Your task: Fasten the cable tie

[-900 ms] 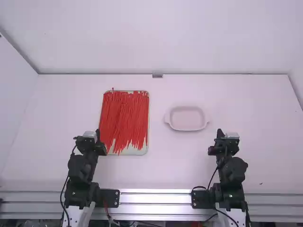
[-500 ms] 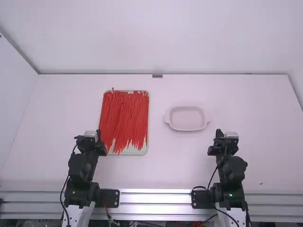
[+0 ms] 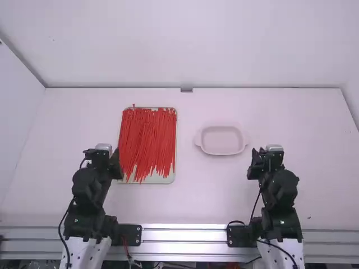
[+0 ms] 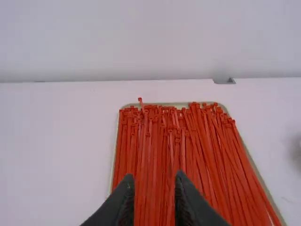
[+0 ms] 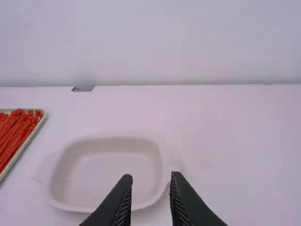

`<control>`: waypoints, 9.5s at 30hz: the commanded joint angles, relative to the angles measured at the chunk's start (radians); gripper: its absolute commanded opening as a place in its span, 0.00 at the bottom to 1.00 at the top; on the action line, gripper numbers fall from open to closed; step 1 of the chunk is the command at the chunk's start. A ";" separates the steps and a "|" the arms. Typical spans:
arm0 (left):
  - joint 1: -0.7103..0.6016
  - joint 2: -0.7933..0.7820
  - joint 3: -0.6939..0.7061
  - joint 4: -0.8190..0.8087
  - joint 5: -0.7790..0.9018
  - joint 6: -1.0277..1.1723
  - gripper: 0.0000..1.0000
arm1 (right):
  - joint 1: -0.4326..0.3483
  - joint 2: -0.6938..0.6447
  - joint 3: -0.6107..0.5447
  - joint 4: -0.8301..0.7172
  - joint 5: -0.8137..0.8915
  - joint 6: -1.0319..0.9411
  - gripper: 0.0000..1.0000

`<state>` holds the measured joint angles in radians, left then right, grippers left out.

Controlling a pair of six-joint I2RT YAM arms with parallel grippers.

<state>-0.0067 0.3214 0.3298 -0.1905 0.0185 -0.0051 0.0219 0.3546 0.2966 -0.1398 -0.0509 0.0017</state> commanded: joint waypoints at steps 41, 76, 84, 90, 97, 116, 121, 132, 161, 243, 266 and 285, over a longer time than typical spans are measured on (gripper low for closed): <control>0.000 1.032 0.984 -0.498 0.164 -0.070 0.95 | 0.182 1.057 0.964 -0.650 -0.120 0.057 0.94; -0.024 1.348 1.045 -0.239 0.121 -0.090 0.99 | 0.268 1.111 1.013 -0.692 0.053 0.182 0.98; -0.026 1.463 1.045 -0.161 0.131 -0.066 0.99 | 0.274 1.111 1.013 -0.687 0.049 0.182 0.98; -0.022 1.546 1.045 -0.159 0.149 -0.066 0.86 | 0.275 1.111 1.013 -0.686 0.049 0.188 0.98; -0.020 1.601 1.042 -0.136 0.144 -0.066 0.58 | 0.273 1.111 1.013 -0.683 0.049 0.204 0.98; -0.027 1.609 0.872 0.196 0.121 -0.066 0.37 | 0.274 1.111 1.013 -0.687 0.048 0.204 0.98; -0.027 1.609 0.868 0.172 0.122 -0.066 0.37 | 0.275 1.111 1.013 -0.687 0.048 0.205 0.98; -0.026 1.609 0.974 -0.112 -0.004 -0.073 0.27 | 0.275 1.111 1.013 -0.705 0.049 0.229 0.98; 0.013 1.611 0.909 -0.010 -0.034 -0.005 0.35 | 0.275 1.111 0.966 -0.698 0.048 0.249 0.98; 0.014 1.757 1.225 -0.297 0.018 0.001 0.37 | 0.359 1.111 0.966 -0.680 0.052 0.233 0.98; 0.014 1.775 1.074 -0.215 0.014 0.028 0.30 | 0.359 1.111 0.966 -0.683 0.052 0.233 0.98; 0.018 1.775 1.060 -0.170 -0.008 0.065 0.28 | 0.359 1.111 0.966 -0.687 0.052 0.233 0.98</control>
<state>0.0101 2.0777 1.4059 -0.3622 0.0147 0.0502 0.3759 1.4586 1.2713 -0.8246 -0.0021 0.2340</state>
